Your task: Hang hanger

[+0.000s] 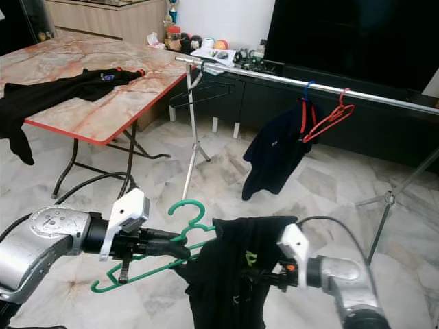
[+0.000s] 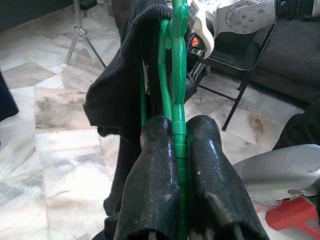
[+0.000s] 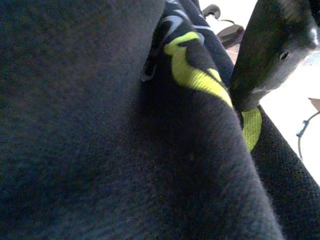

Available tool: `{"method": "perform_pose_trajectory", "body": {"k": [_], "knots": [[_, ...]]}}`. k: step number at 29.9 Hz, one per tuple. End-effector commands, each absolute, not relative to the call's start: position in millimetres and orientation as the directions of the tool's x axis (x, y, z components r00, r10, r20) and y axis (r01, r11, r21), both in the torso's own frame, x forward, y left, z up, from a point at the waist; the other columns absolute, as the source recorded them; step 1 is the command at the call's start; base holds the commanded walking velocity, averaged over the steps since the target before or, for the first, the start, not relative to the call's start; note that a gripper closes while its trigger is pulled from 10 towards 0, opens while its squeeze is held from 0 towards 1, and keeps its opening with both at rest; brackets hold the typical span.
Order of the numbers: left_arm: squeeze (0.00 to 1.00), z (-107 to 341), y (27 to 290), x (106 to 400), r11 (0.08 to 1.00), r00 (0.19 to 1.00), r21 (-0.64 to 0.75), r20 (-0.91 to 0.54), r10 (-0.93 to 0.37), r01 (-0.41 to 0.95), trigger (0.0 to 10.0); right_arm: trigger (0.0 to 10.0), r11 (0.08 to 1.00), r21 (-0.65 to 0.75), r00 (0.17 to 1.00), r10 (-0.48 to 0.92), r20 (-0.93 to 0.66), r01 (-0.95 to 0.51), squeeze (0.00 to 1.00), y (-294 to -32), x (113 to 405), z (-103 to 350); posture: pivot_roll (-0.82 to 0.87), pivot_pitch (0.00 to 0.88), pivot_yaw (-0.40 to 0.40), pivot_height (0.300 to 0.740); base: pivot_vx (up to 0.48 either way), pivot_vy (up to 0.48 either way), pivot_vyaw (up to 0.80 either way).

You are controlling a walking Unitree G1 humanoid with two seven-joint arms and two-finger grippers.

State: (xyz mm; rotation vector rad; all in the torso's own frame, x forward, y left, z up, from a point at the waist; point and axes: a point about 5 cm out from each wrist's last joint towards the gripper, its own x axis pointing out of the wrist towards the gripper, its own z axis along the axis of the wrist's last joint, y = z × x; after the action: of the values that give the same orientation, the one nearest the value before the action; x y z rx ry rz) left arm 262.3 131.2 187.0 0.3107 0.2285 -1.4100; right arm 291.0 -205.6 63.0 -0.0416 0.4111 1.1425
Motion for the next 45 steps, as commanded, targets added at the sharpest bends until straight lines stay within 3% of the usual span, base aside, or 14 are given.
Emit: {"method": "perform_pose_trajectory", "body": {"k": [1,45], "knots": [[0.0,203,114,257,0.04,0.075,0.128,-0.281,-0.957,0.991,0.0,0.0,0.377,0.177,0.31,0.896,-0.318,-0.909,0.0,-195,293,66,0.14,0.029,-0.094,0.74,0.0,0.0,0.0],[0.0,209,121,262,0.069,0.107,0.145,-0.28,-0.954,0.987,0.0,0.0,0.44,0.149,0.378,0.869,-0.318,-0.885,0.0,-210,298,73,0.14,0.035,-0.097,0.74,0.0,0.0,0.0]]}}
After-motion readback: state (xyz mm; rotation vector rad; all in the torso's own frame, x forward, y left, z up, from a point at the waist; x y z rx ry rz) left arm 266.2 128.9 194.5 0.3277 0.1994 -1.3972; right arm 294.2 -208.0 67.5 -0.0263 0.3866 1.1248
